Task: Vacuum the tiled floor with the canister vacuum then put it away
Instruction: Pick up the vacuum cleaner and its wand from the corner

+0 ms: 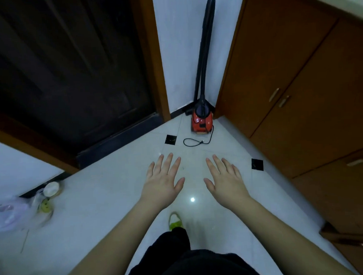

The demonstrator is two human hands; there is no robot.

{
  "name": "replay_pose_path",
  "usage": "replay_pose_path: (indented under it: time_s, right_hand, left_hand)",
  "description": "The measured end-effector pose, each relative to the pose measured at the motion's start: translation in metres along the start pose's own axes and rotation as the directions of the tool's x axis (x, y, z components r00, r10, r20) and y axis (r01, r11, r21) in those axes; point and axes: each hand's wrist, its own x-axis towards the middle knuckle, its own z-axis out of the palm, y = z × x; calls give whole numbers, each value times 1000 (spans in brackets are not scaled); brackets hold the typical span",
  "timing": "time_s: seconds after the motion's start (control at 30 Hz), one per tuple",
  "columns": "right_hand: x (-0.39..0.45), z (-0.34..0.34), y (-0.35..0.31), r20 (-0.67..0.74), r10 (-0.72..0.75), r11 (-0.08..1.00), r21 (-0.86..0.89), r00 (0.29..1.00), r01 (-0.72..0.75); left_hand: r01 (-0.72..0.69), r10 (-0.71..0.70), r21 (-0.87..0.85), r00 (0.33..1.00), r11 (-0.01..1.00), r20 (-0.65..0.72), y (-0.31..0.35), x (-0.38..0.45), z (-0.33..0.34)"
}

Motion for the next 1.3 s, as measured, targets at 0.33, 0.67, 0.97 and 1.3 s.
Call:
replay_pose_path:
  time_s: [0.33,0.67,0.97,1.3]
  right_hand:
    - [143,-61,15,-66,92,993,86,994,-86]
    - [301,-89,99,9,93,982,165,996,-93]
    - [428,-90,169,227,-46,990,138,973,15]
    - [537,9,182,394,-2,974,208,919,-87]
  left_hand:
    - [-180,181,79,983,980,-7,-41,182,-60]
    - [-112,112,-14,994,994,4,-22,367,-56]
    - [-106,100,35,984,994,150,-23,472,-49]
    - [-67,82,-78,973,995,217,-78,589,34]
